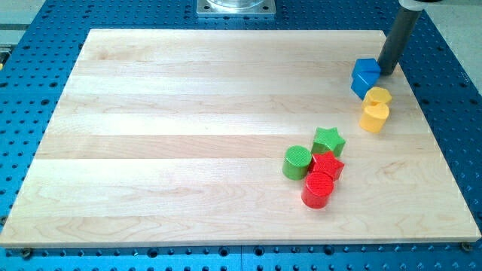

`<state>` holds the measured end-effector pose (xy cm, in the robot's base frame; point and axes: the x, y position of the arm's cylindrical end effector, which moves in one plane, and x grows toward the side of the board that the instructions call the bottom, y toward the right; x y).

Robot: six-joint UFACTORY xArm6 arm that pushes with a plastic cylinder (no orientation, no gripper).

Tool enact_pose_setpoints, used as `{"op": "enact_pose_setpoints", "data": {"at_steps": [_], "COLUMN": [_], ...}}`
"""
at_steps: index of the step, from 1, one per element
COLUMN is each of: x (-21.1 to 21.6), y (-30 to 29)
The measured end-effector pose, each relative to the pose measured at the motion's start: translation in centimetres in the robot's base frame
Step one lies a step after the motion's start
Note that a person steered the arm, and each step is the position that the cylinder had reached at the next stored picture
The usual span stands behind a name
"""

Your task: Move the triangle below the cube

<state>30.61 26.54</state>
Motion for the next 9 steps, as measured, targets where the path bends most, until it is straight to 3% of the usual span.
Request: {"op": "enact_pose_setpoints", "data": {"at_steps": [1,2,3,5,9], "x": [-2.0,-1.3,2.6,7.8,3.2], "y": [-6.3,-13.6,-15.5,-7.7,-7.5]}}
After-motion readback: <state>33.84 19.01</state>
